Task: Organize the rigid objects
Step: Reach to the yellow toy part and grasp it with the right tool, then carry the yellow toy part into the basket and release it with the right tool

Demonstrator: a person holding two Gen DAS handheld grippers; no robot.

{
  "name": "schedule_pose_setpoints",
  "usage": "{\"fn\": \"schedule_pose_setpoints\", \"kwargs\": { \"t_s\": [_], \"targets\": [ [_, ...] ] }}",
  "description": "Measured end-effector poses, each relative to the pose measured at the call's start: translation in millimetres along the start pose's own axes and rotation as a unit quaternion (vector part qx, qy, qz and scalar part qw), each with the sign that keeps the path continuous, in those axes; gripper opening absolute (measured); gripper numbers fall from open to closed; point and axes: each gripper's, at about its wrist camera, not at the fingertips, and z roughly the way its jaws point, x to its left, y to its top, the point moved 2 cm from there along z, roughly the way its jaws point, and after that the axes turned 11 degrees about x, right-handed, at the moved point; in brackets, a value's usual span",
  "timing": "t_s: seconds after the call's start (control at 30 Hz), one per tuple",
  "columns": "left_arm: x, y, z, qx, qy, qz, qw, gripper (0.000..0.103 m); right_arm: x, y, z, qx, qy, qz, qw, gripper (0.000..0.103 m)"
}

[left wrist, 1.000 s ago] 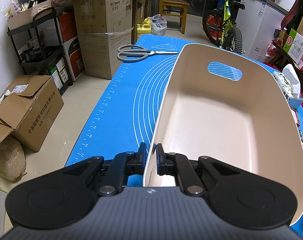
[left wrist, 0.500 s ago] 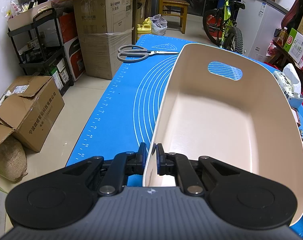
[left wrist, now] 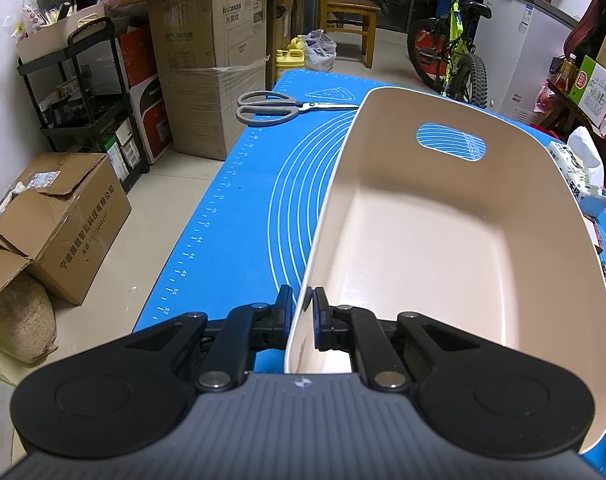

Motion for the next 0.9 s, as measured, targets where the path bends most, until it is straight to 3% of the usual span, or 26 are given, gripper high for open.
{"fn": "schedule_pose_setpoints", "kwargs": {
  "t_s": [0.53,0.9],
  "targets": [
    [-1,0,0,-0.001,0.001,0.002,1.0,0.012,16,3,-50,-0.074,-0.005,-0.018,0.997,0.034],
    [-2,1,1,-0.001,0.002,0.007,1.0,0.012,42,13,-96,-0.146,0.045,-0.003,0.988,0.035]
  ]
}}
